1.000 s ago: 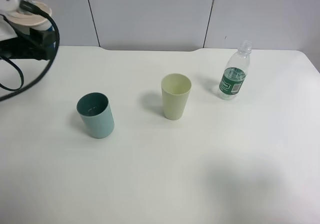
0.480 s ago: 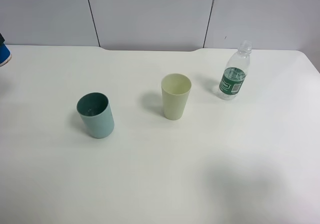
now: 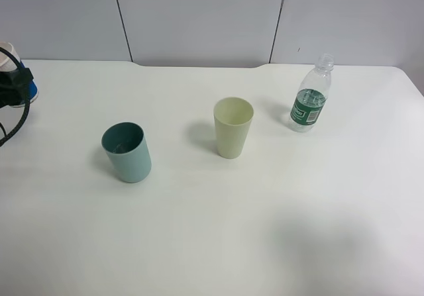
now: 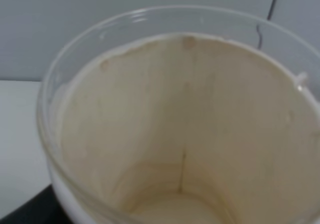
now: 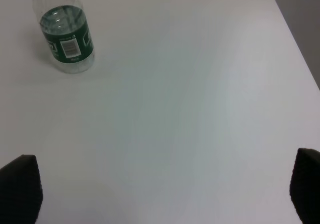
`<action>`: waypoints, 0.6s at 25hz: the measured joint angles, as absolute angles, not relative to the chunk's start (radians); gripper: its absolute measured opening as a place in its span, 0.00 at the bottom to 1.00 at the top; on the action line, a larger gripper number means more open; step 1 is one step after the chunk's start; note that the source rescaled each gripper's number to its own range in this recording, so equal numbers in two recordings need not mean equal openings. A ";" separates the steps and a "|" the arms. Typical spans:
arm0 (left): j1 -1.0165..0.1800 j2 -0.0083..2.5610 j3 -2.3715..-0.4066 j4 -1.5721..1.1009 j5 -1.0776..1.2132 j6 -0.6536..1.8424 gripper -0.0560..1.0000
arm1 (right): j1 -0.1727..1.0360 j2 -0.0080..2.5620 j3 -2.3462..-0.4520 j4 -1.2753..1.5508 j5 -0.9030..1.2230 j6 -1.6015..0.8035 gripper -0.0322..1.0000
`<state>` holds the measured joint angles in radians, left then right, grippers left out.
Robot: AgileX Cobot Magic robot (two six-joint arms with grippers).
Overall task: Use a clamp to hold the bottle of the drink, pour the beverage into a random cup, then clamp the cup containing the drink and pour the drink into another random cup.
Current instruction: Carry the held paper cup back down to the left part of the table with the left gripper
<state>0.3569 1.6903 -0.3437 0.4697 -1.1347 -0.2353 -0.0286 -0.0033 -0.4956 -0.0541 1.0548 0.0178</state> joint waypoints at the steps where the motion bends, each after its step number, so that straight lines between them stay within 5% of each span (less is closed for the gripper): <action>1: 0.357 1.714 -0.344 0.470 -1.151 -0.214 0.06 | -0.029 -0.003 -0.496 -0.054 1.055 0.018 1.00; 15: 0.358 1.880 -0.344 0.488 -1.202 -0.097 0.06 | -0.029 -0.003 -0.496 -0.054 1.055 0.018 1.00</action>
